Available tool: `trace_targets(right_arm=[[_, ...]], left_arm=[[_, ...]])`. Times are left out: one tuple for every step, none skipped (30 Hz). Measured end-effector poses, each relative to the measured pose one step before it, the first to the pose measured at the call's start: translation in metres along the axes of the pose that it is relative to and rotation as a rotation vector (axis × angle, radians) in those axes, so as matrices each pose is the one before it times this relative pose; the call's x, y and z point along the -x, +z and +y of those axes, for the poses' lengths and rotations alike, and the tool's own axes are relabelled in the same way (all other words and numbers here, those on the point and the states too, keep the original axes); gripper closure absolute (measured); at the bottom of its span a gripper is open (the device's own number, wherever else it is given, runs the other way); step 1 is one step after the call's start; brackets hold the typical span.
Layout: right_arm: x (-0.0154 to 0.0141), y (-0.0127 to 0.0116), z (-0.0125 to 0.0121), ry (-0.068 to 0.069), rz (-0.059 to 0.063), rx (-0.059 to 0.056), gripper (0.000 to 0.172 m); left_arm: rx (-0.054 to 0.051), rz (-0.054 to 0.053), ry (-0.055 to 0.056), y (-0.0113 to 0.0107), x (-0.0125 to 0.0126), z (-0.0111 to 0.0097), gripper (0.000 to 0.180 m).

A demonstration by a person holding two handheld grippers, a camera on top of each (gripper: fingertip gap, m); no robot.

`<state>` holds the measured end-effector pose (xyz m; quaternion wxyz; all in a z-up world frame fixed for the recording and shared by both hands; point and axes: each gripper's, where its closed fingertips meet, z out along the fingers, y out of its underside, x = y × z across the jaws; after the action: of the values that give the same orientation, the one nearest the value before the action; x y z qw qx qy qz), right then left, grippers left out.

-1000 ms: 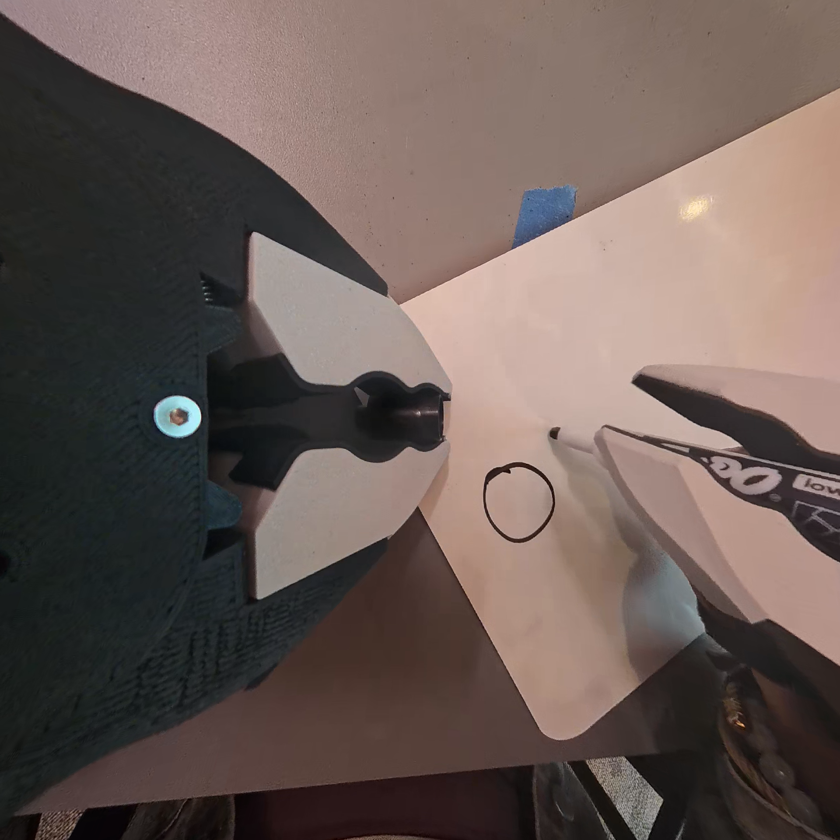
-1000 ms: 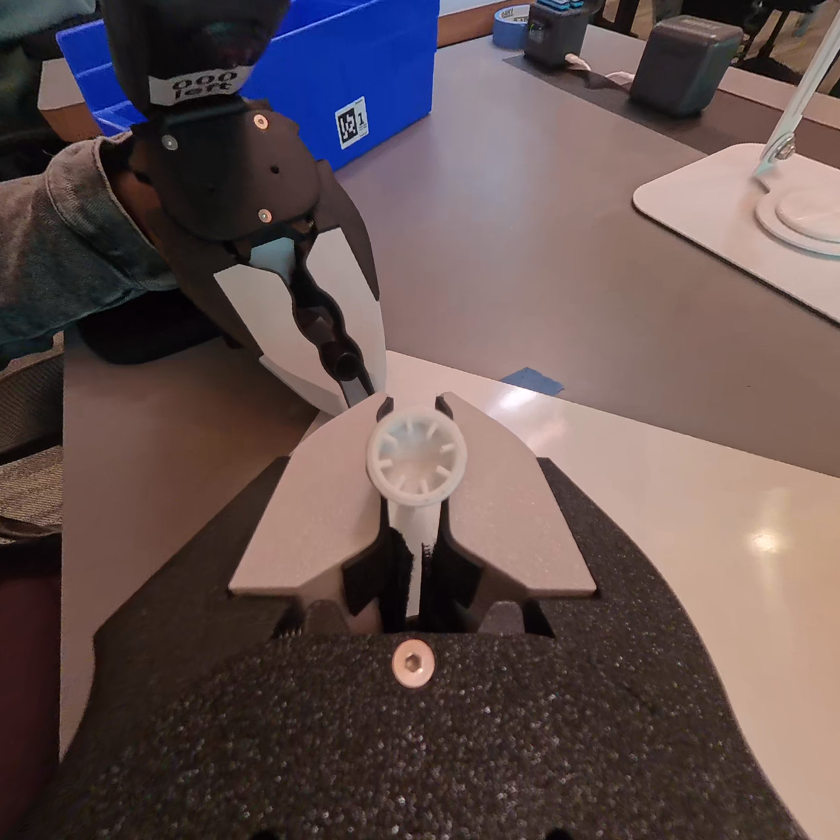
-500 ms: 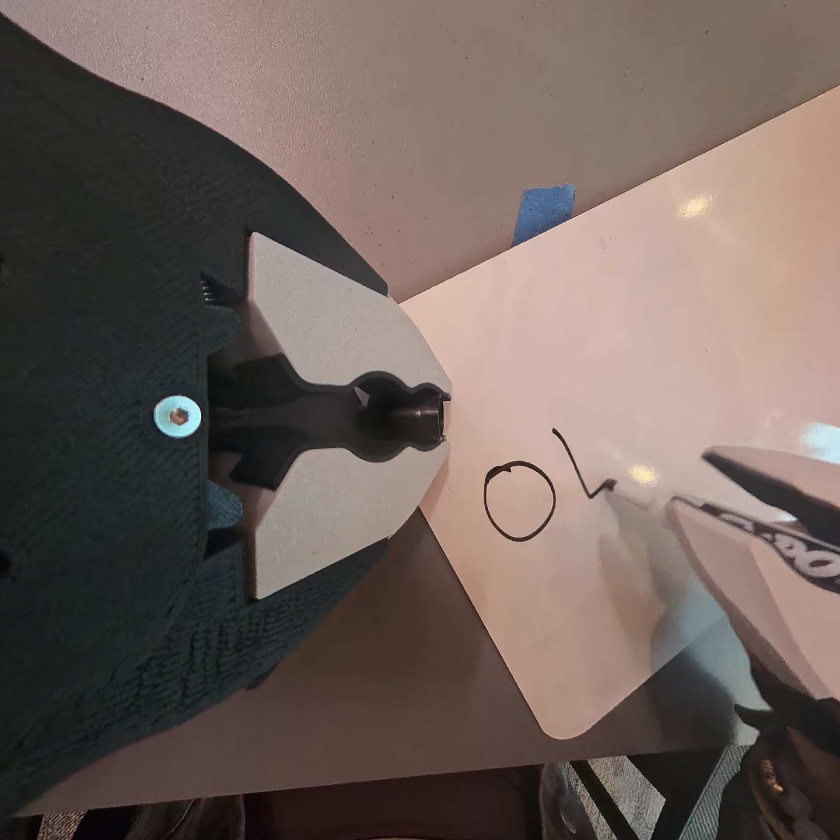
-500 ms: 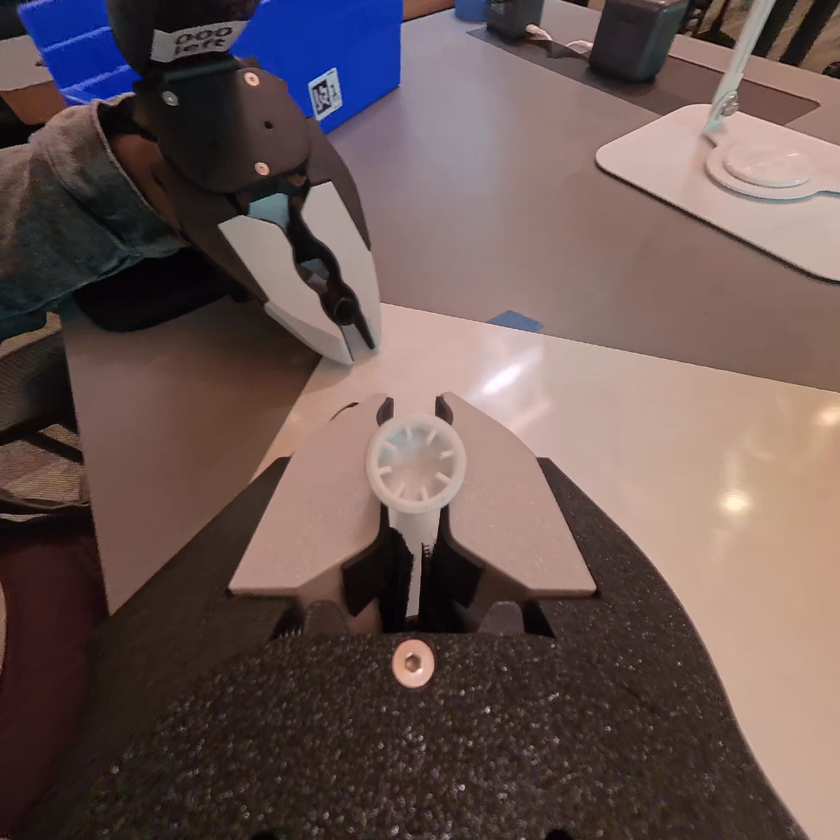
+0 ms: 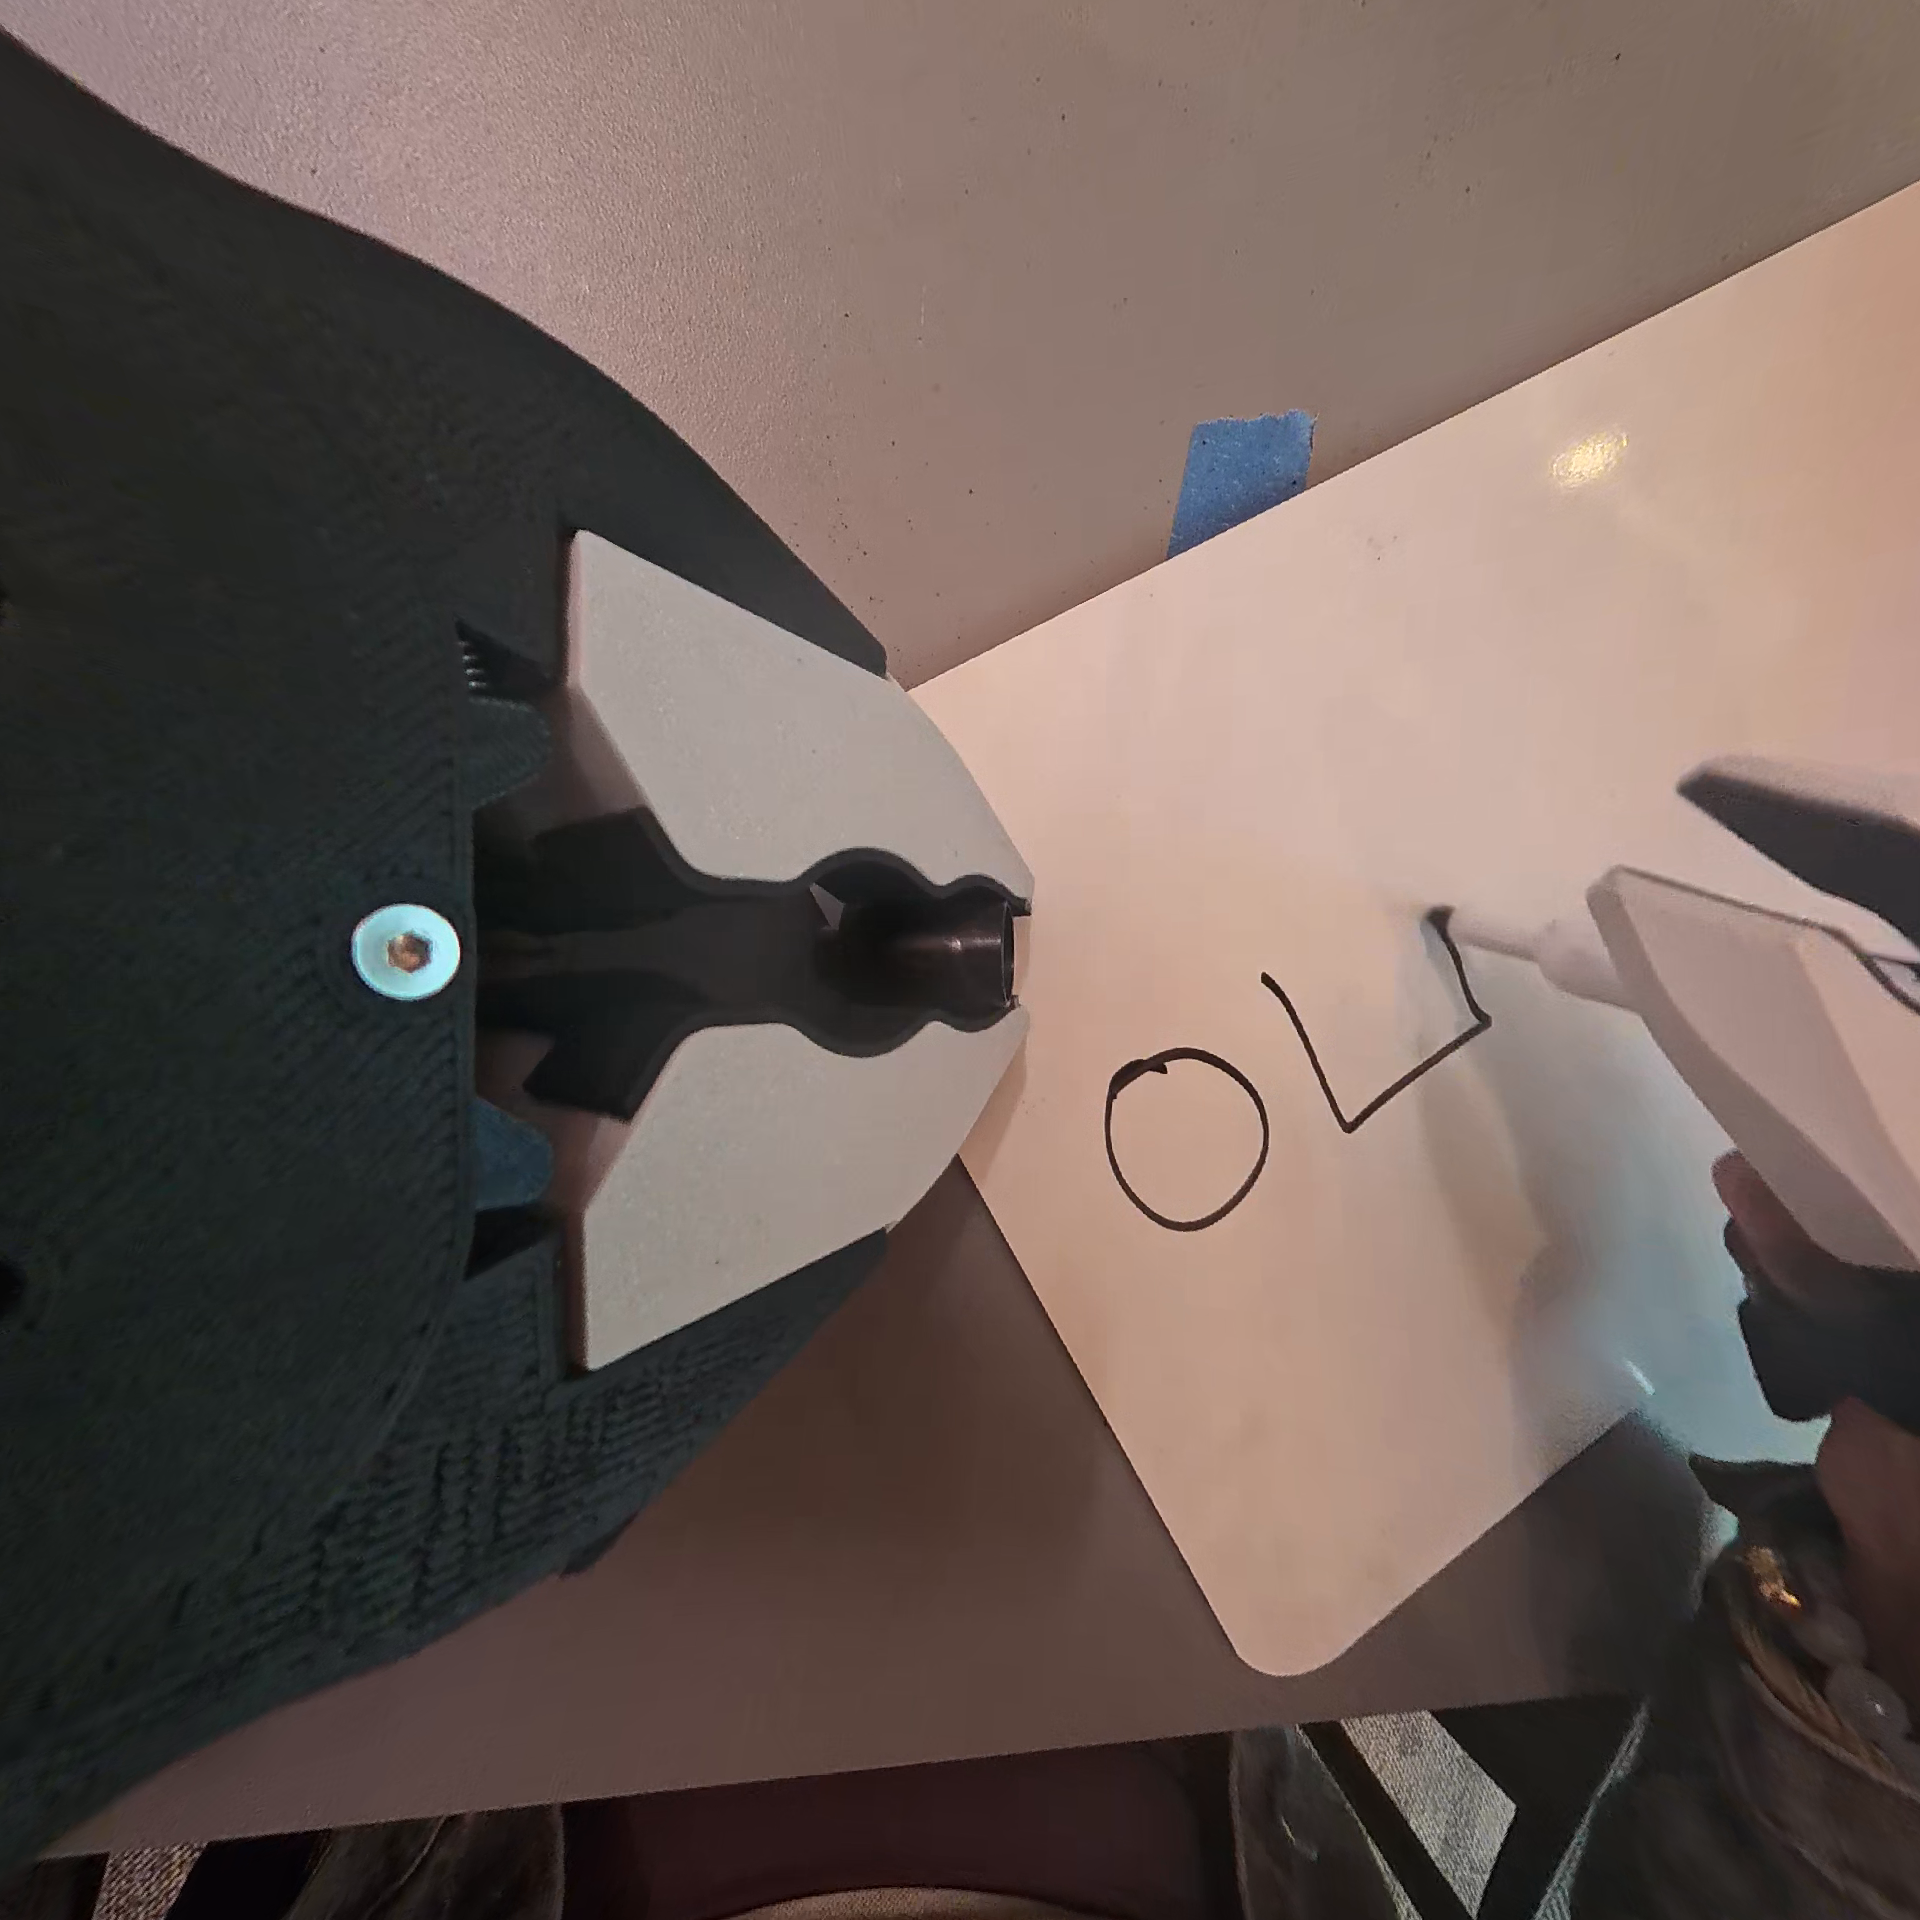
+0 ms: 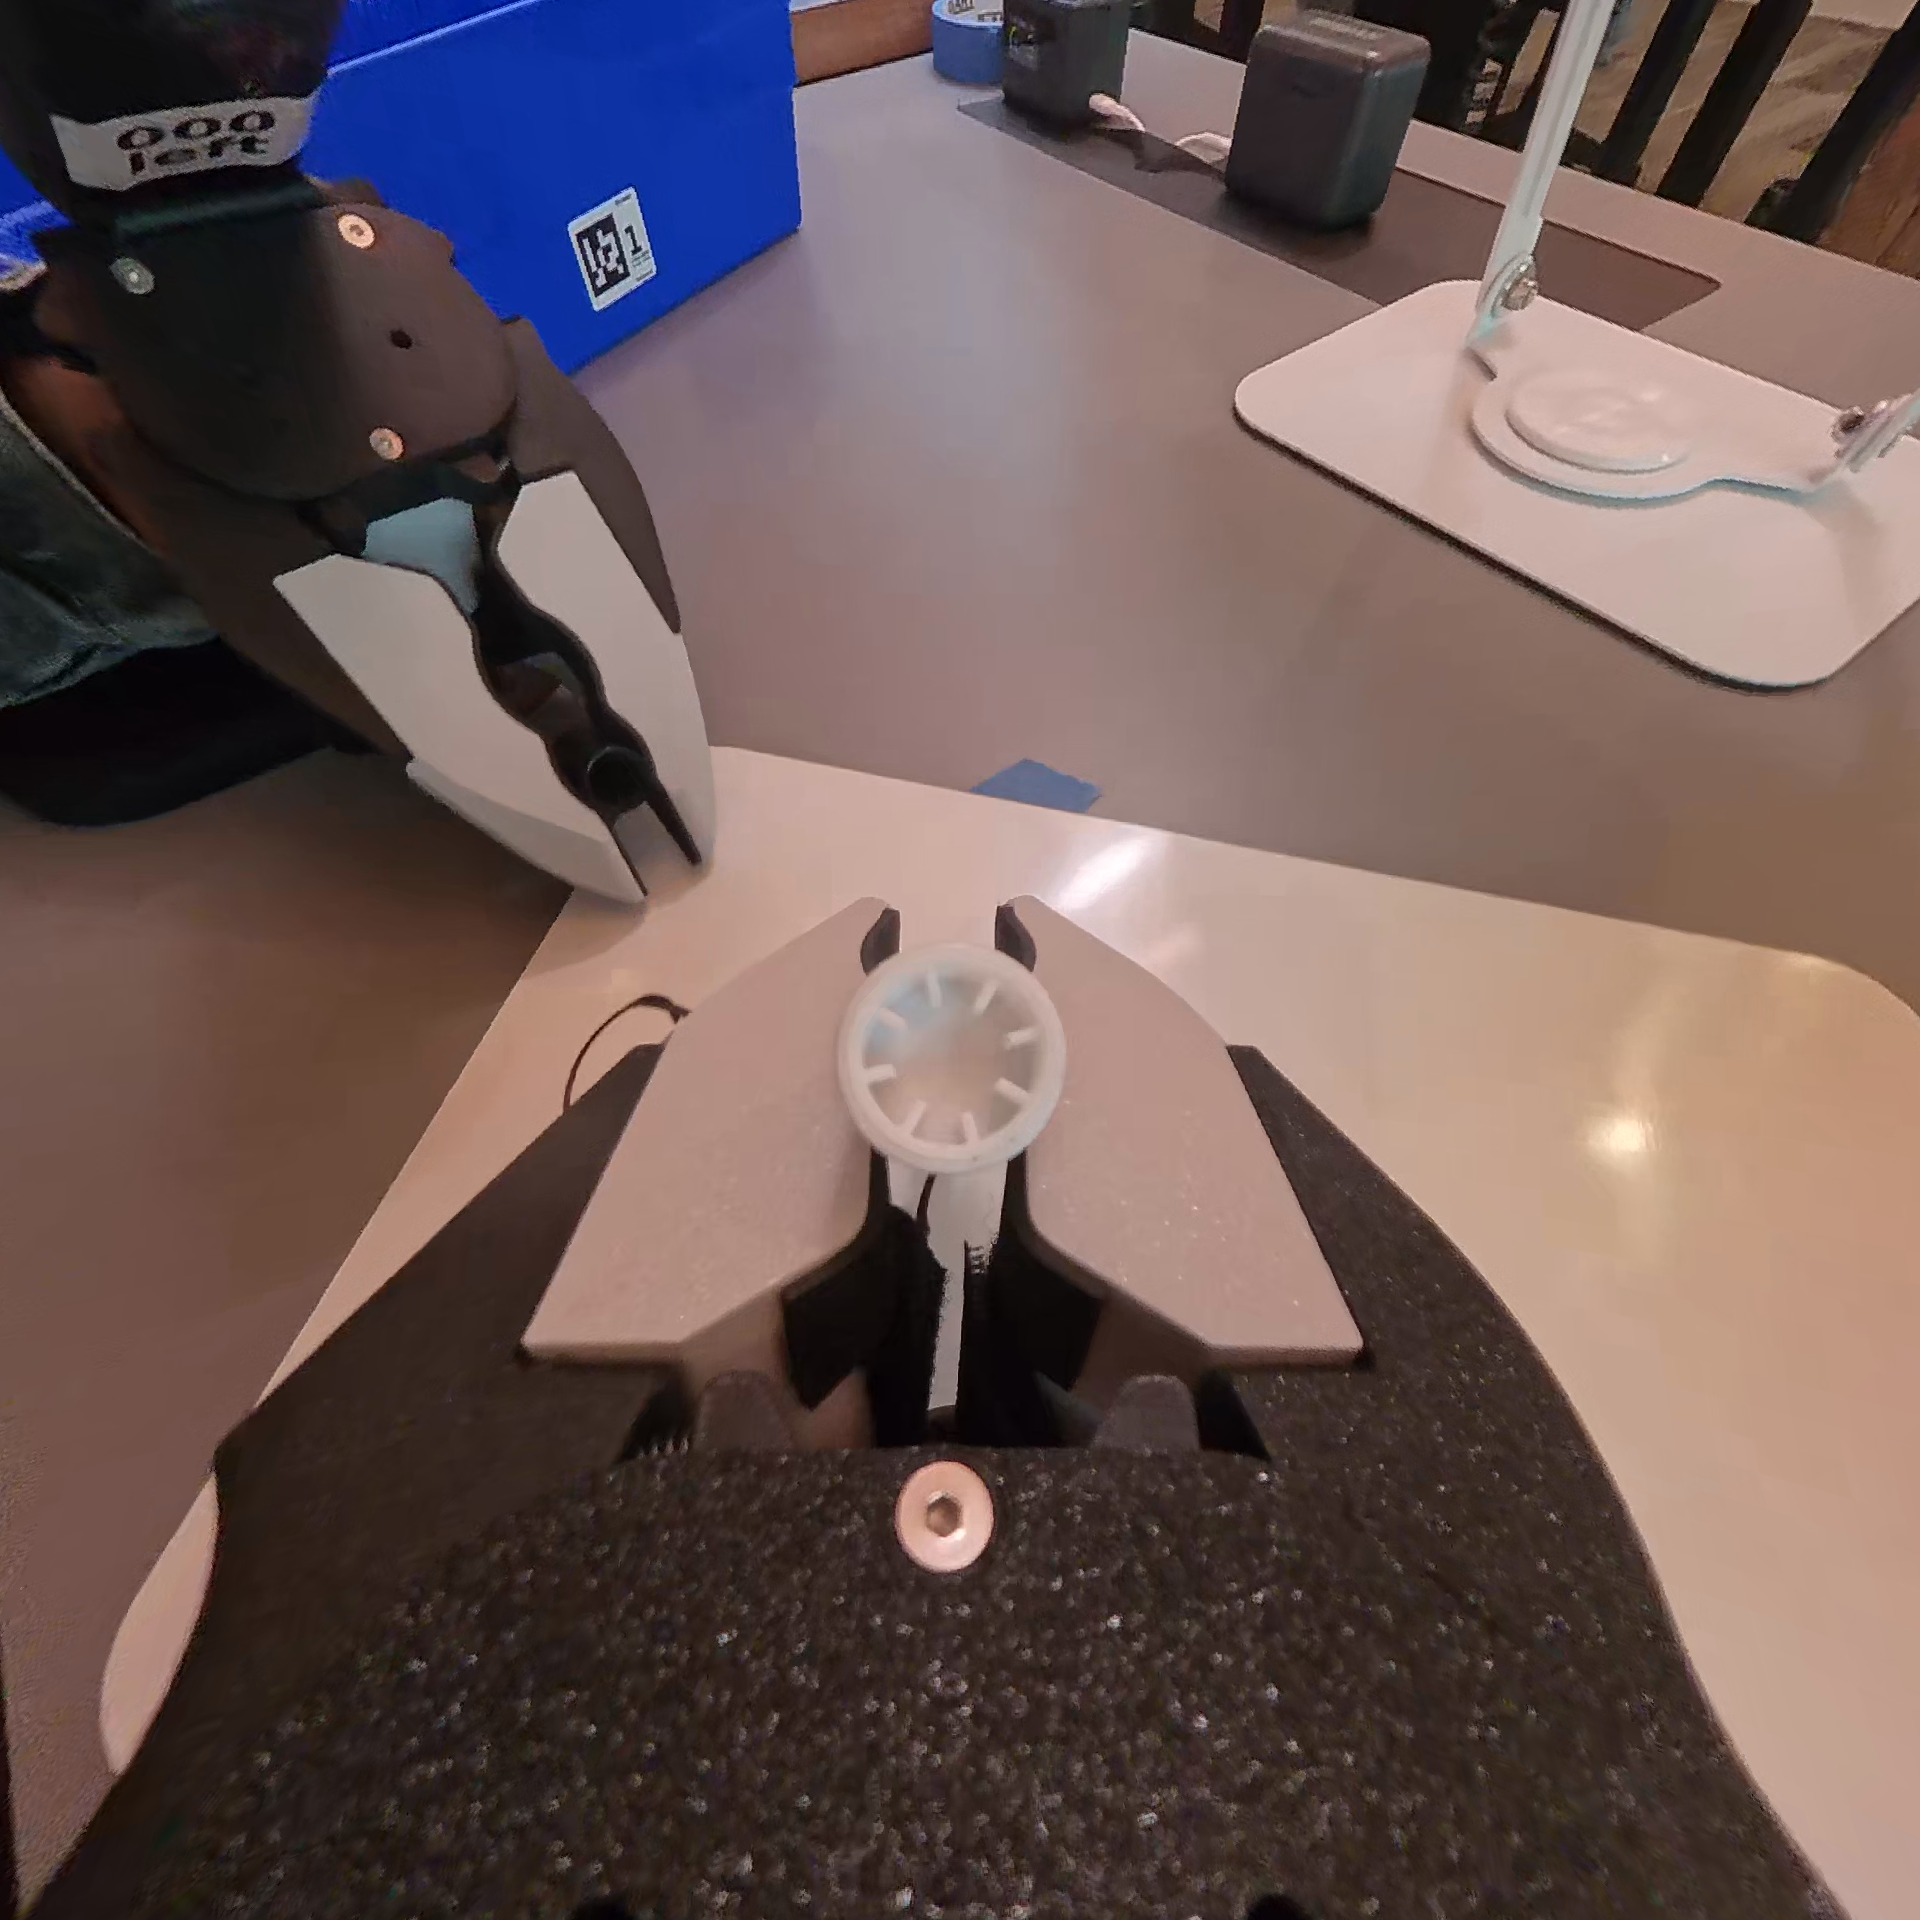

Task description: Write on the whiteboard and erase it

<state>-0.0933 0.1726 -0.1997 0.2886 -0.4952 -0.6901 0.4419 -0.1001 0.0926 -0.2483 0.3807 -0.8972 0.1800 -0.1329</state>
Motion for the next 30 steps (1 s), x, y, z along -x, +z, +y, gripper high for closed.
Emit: trace_targets(right_arm=[[-0.00032,0.00384,-0.00201,-0.0027,-0.0048,-0.0020,0.153],[-0.00038,0.00345,-0.00172,-0.0035,-0.0039,-0.0012,0.153],[-0.00044,0.00295,-0.00153,-0.0035,-0.0022,-0.0007,0.153],[-0.00041,0.00214,-0.00108,-0.0020,-0.0017,-0.0001,0.153],[0.00020,0.00138,-0.00068,0.0001,-0.0023,0.0011,0.153],[0.00089,0.00053,-0.00015,-0.0005,-0.0020,0.0021,0.153],[0.00206,0.00033,0.00002,-0.0006,-0.0052,0.0013,0.153],[0.00366,0.00043,-0.00003,0.0021,-0.0109,-0.0001,0.153],[0.00479,0.00090,-0.00021,-0.0001,-0.0123,-0.0003,0.153],[0.00551,0.00111,-0.00037,-0.0047,-0.0123,0.0006,0.153],[0.00655,0.00181,-0.00043,-0.0045,-0.0166,0.0009,0.153],[0.00751,0.00194,-0.00059,-0.0014,-0.0226,-0.0001,0.153],[0.00679,0.00184,-0.00058,-0.0009,-0.0213,-0.0006,0.153],[0.00326,0.00078,-0.00055,-0.0022,-0.0076,-0.0015,0.153],[-0.00177,-0.00125,-0.00121,-0.0003,0.0103,-0.0092,0.153],[-0.00573,-0.00374,-0.00234,0.0098,0.0172,-0.0208,0.153],[-0.00768,-0.00505,-0.00110,0.0176,0.0168,-0.0124,0.153],[-0.00903,-0.00546,0.00076,0.0109,0.0226,0.0005,0.153],[-0.00875,-0.00522,0.00156,-0.0002,0.0269,0.0063,0.153],[-0.00690,-0.00455,0.00153,-0.0001,0.0190,0.0072,0.153],[-0.00456,-0.00343,0.00054,0.0044,0.0086,0.0009,0.153],[-0.00274,-0.00221,0.00022,0.0068,0.0016,-0.0005,0.153],[-0.00125,-0.00092,0.00067,0.0026,-0.0010,0.0038,0.153],[-0.00058,0.00025,0.00133,-0.0019,-0.0009,0.0074,0.153],[0.00052,0.00078,0.00118,-0.0010,-0.0042,0.0057,0.153],[0.00092,0.00110,0.00175,0.0004,-0.0059,0.0075,0.153],[0.00045,0.00106,0.00199,-0.0014,-0.0017,0.0086,0.153],[-0.00061,0.00064,0.00202,-0.0006,0.0020,0.0073,0.153],[-0.00170,-0.00001,0.00126,0.0021,0.0038,0.0026,0.153],[-0.00338,-0.00112,0.00035,0.0047,0.0093,-0.0015,0.153]], left_arm=[[-0.0002,0.0009,-0.0010,-0.00006,-0.00001,0.00002,0.166],[-0.0001,0.0005,-0.0005,0.00003,0.00003,-0.00006,0.166],[0.0001,0.0003,0.0002,0.00003,-0.00012,-0.00001,0.166],[0.0002,0.0010,0.0009,0.00002,-0.00015,0.00001,0.166],[0.0001,0.0012,0.0011,-0.00003,-0.00021,0.00005,0.166],[0.0001,-0.0002,0.0006,-0.00003,-0.00003,-0.00009,0.165],[0.0002,-0.0001,0.0010,0.00000,-0.00013,0.00005,0.166],[0.0003,0.0000,0.0011,0.00006,-0.00010,-0.00001,0.166],[0.0003,0.0003,0.0012,0.00002,-0.00004,0.00002,0.166],[0.0001,0.0001,0.0011,-0.00006,-0.00016,-0.00004,0.166],[0.0001,-0.0001,0.0002,0.00000,0.00003,0.00001,0.166],[0.0002,-0.0001,0.0006,0.00006,-0.00012,-0.00002,0.166],[0.0000,-0.0006,0.0008,-0.00006,0.00009,0.00006,0.165],[-0.0002,0.0007,-0.0008,-0.00002,-0.00006,0.00000,0.166],[-0.0001,0.0011,-0.0013,0.00006,0.00003,-0.00010,0.166],[-0.0001,-0.0001,0.0001,-0.00006,-0.00002,0.00005,0.166],[0.0001,-0.0011,0.0012,-0.00006,-0.00001,-0.00004,0.166],[0.0004,-0.0014,0.0018,0.00002,0.00000,0.00005,0.165],[0.0004,0.0003,0.0021,0.00012,-0.00025,-0.00003,0.165],[-0.0001,0.0004,0.0003,-0.00006,-0.00007,0.00005,0.165],[-0.0001,0.0009,-0.0009,-0.00001,0.00004,-0.00003,0.166],[0.0000,0.0007,-0.0005,0.00006,-0.00009,-0.00006,0.166],[-0.0001,0.0001,0.0000,-0.00016,0.00002,0.00000,0.166],[-0.0002,0.0001,0.0000,0.00001,-0.00001,-0.00002,0.166],[-0.0006,0.0009,0.0000,0.00011,-0.00011,0.00000,0.166],[-0.0008,0.0010,0.0008,0.00006,-0.00008,-0.00011,0.166],[-0.0008,0.0004,0.0007,-0.00005,0.00004,-0.00001,0.166],[-0.0002,0.0009,-0.0009,0.00004,-0.00004,-0.00007,0.166],[-0.0003,0.0009,-0.0002,-0.00002,-0.00005,-0.00002,0.166],[-0.0002,-0.0001,0.0004,-0.00001,-0.00009,0.00002,0.166]])
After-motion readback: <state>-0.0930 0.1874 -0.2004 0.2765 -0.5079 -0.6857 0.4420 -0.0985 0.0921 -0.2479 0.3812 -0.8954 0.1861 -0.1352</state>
